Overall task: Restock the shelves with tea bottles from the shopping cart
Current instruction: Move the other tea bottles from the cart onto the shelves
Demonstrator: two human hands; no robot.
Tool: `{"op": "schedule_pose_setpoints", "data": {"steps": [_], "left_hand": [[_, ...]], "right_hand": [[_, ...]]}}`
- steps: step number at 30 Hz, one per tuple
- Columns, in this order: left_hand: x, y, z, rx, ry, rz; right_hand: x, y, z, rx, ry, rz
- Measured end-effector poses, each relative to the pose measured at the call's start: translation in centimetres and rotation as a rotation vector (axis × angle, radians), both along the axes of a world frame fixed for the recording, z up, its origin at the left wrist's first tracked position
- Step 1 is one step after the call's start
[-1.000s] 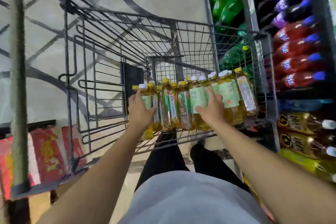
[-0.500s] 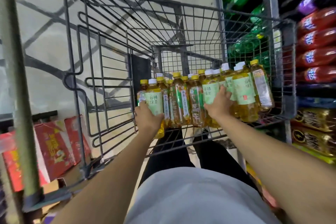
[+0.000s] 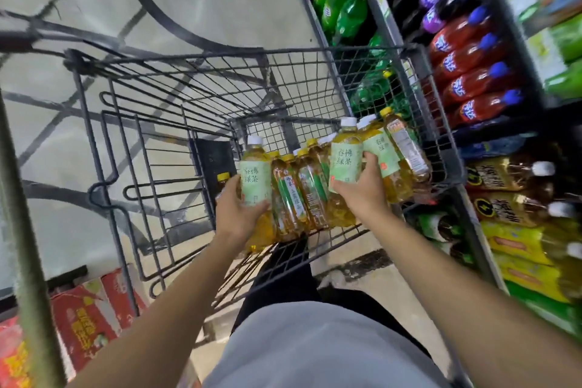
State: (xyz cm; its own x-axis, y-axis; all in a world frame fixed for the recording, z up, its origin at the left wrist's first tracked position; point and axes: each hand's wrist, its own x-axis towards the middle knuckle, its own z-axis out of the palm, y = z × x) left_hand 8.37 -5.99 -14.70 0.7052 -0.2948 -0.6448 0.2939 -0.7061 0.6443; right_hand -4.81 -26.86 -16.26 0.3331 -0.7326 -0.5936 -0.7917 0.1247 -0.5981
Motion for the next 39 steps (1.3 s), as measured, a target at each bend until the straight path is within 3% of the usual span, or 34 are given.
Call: {"op": "schedule_pose_setpoints", "data": {"steps": [6,10,24,39], "left_hand": [[-0.5,-4.9,5.0,-0.256,-0.061,-0.123],[-3.6,-8.1,8.5,-0.394,-0.11,-0.217],[-24.1,-10.2,20.0,-0.748,-0.131,-0.731],[-47.2,-12.1,39.8,-1.208,-0.004,-1.181]], "right_hand": [[-4.1,-0.5,6.8,-0.044,-0.212,-0.146],[-8.8,-0.5,11.4,-0.152,-0.251,-0.236],[-32.6,9.0,22.7,-0.508,-0.481,-0.705],[-55.3,18.2,41.1,-0.992,-0.426,-0.98]]}}
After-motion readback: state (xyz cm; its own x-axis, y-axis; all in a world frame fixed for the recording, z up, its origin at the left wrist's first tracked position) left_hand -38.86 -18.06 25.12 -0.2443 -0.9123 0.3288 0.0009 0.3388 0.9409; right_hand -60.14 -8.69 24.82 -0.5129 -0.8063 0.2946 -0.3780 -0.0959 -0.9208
